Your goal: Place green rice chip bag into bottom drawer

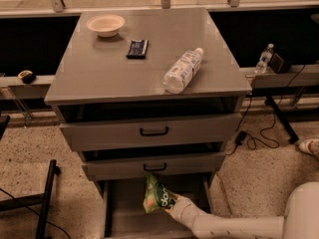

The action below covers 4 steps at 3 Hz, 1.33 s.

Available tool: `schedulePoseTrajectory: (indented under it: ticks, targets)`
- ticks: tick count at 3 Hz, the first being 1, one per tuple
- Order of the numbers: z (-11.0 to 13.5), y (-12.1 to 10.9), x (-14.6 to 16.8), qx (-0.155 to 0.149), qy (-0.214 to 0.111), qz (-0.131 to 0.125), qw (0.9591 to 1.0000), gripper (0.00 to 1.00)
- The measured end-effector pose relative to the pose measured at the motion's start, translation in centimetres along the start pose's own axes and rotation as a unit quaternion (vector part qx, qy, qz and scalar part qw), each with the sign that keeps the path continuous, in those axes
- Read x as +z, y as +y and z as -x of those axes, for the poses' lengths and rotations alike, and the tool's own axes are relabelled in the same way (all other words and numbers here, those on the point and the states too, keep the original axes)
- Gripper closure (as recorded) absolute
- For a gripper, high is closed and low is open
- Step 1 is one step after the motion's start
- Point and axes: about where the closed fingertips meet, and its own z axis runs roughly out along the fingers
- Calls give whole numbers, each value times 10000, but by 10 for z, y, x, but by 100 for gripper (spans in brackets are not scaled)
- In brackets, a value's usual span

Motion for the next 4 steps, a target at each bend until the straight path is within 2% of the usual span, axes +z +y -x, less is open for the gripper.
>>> schedulePoseTrajectory:
  ticks: [1,3,4]
  targets:
    - [1,1,3,-91,-48,33,9999,58]
    - [2,1,3,-82,-43,29,10000,11]
    - [2,1,3,-82,-43,29,10000,0]
